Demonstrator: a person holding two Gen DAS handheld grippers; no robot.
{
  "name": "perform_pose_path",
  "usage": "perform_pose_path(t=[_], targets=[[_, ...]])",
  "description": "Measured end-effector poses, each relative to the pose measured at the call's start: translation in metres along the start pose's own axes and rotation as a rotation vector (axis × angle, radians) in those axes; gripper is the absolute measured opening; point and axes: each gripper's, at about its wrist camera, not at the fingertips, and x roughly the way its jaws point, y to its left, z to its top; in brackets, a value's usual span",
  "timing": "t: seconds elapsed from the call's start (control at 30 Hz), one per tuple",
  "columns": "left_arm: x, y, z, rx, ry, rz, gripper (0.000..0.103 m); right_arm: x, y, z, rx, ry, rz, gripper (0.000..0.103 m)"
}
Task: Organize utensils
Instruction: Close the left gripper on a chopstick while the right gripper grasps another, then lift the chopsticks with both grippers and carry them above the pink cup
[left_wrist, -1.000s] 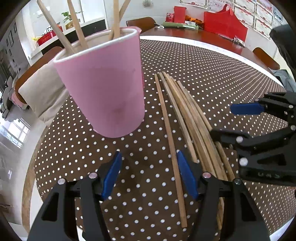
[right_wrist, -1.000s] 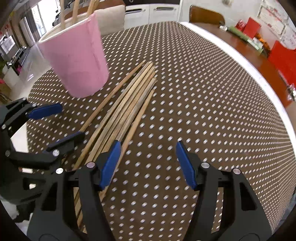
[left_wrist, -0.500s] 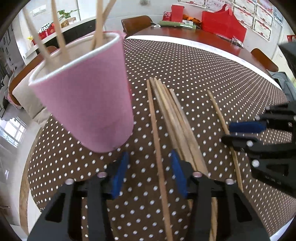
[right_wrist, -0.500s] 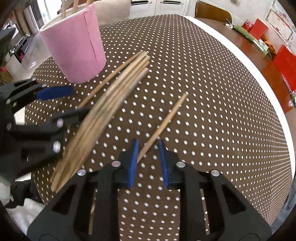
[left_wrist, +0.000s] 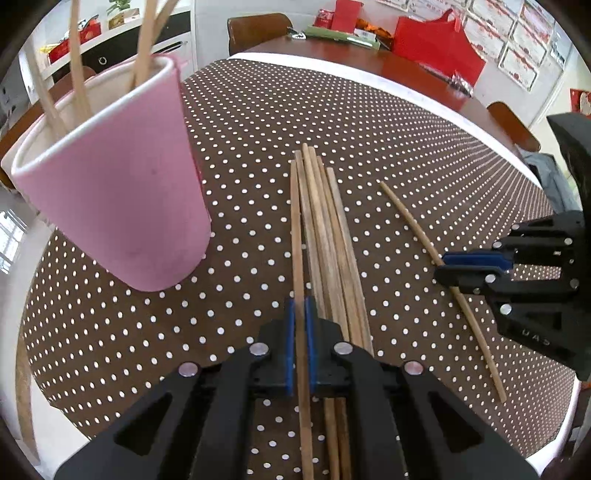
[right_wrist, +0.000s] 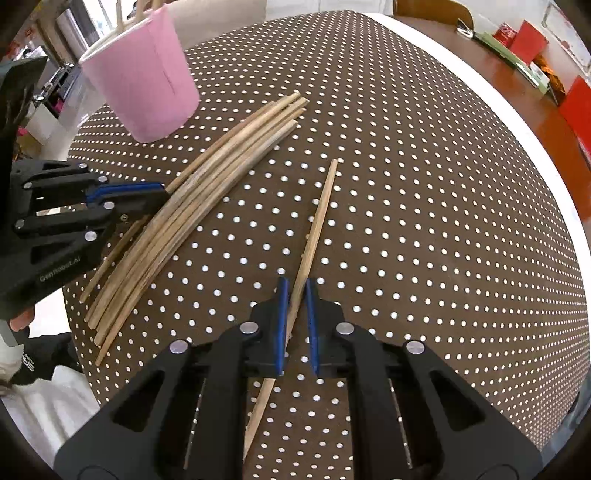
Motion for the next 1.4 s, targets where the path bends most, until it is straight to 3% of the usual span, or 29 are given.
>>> perform_pose_path(t=[0.17, 0.3, 0.5, 0.67, 1.07, 1.3, 1.4], targets=[[0.011, -0.007, 0.019, 0.048, 0.06, 0.031, 0.007, 0.004, -0.004, 0.018, 0.01, 0.051, -0.033, 0.01], [0.018, -0.014, 0.027, 0.093, 0.09, 0.055, 0.007, 0.007, 0.001, 0.025, 0.016, 0.024, -0.052, 0.009], [0.016, 0.002, 0.026, 0.016, 0.038, -0.002, 0.006, 0.0, -0.003, 0.013, 0.072, -0.046, 0.01, 0.006], [-0.002, 0.009, 0.015, 0.006, -0.054, -0.024, 0.006, -0.011, -0.001, -0.008, 0.098, -0.127, 0.04, 0.006], [-0.071, -0.003, -0.004, 0.036, -0.453, -0.045, 0.006, -0.072, -0.008, -0.046, 0.209, -0.463, 0.131, 0.006], [-0.112, 0.001, -0.029, 0.039, -0.637, -0.047, 0.006, -0.094, 0.016, -0.04, 0.194, -0.531, 0.16, 0.006], [-0.117, -0.001, -0.03, 0.045, -0.614, -0.018, 0.006, -0.078, 0.023, -0.031, 0.177, -0.453, 0.118, 0.006]])
